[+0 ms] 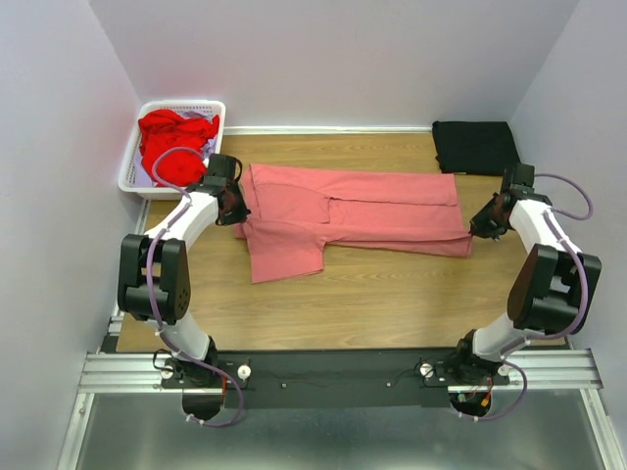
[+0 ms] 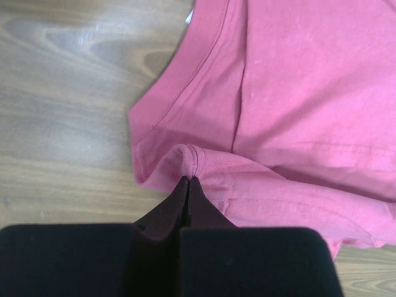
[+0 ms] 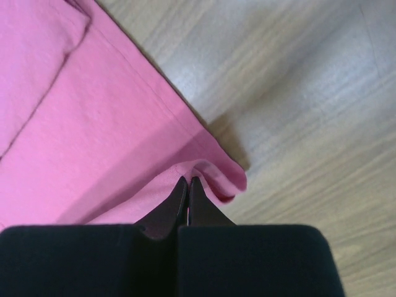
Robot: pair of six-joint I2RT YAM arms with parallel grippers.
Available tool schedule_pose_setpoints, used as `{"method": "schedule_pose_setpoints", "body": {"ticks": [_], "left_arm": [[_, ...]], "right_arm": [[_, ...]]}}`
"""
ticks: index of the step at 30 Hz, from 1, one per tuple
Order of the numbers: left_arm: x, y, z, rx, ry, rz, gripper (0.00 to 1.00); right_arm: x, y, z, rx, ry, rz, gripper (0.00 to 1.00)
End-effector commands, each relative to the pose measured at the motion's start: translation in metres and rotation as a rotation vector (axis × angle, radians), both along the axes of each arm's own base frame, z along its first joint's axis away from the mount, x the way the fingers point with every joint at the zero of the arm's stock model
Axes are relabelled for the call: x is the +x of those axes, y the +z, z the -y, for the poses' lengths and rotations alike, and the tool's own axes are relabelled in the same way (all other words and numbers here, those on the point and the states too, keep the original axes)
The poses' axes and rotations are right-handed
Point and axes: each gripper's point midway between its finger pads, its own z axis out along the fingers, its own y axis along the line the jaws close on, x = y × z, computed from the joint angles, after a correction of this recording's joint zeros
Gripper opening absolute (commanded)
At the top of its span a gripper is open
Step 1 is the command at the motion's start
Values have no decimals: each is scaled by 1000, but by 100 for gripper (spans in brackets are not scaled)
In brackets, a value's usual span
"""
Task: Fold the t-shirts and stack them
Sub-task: Fold the tshirt
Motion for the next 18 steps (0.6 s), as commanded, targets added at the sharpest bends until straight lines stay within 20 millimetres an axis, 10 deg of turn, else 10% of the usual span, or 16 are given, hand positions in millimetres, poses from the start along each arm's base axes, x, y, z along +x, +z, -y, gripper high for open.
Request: {"method": "schedule_pose_setpoints", "body": {"ticks": [1,18], "left_arm": [[24,11,-4,-1,1,50,0],[43,-2,-8,-6,24,40,0]], "right_arm": [[26,4,7,-23,12,43,1],[60,-20,2,-8,45,17,1]]}}
